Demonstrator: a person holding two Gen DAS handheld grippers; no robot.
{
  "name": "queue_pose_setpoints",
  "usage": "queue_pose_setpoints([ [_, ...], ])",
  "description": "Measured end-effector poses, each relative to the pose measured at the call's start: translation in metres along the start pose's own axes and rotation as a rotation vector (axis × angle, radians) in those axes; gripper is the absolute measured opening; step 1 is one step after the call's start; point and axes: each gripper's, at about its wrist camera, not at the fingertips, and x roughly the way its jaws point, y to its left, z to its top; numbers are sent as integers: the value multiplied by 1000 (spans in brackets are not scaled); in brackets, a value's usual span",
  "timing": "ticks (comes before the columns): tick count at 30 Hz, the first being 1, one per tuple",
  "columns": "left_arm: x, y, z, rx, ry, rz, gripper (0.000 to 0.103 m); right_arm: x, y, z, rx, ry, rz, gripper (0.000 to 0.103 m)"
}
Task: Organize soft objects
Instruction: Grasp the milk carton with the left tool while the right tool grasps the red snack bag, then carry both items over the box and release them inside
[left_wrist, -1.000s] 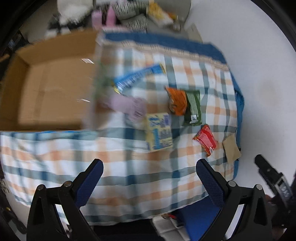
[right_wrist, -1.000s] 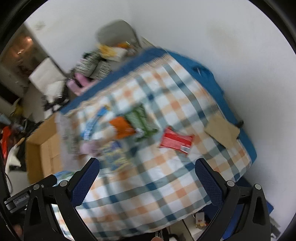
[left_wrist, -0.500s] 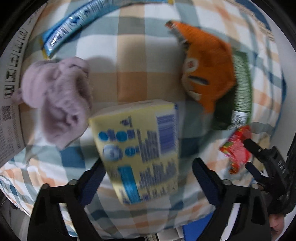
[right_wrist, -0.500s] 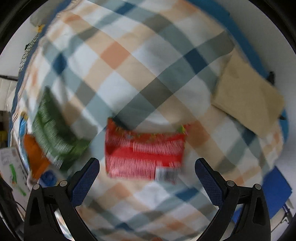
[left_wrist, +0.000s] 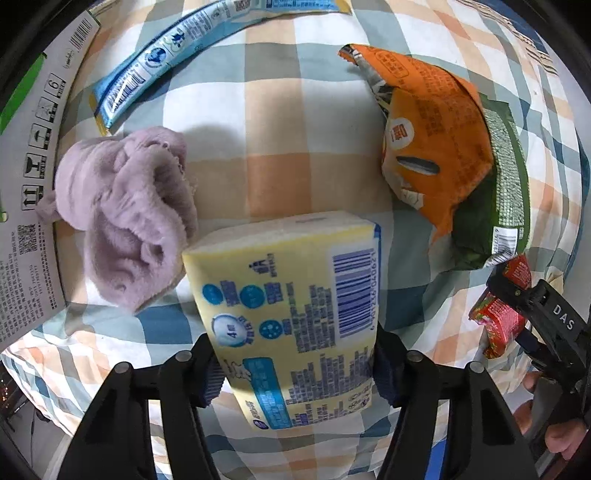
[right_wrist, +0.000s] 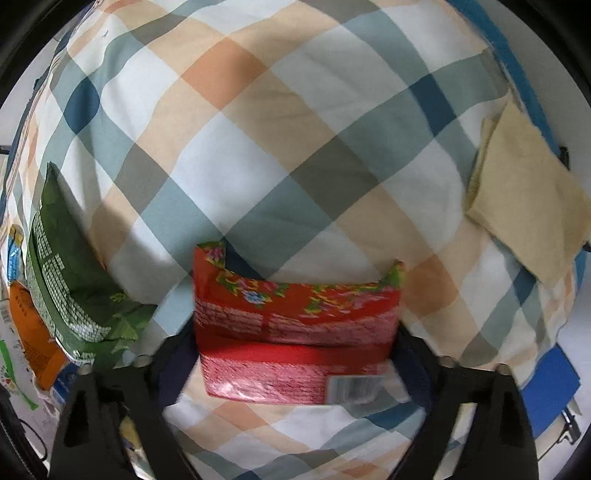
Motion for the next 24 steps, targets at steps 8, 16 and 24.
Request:
queue_pose_setpoints([
  [8, -36, 7, -55, 59, -59, -34, 61, -4, -4, -35, -37, 14, 83, 89],
  [16, -128, 47, -117, 79, -222, -93, 61, -43, 34, -100, -211, -19, 199, 89],
  [24, -243, 154, -114, 3, -410, -114, 61, -146, 151, -153, -452, -92, 333, 89],
])
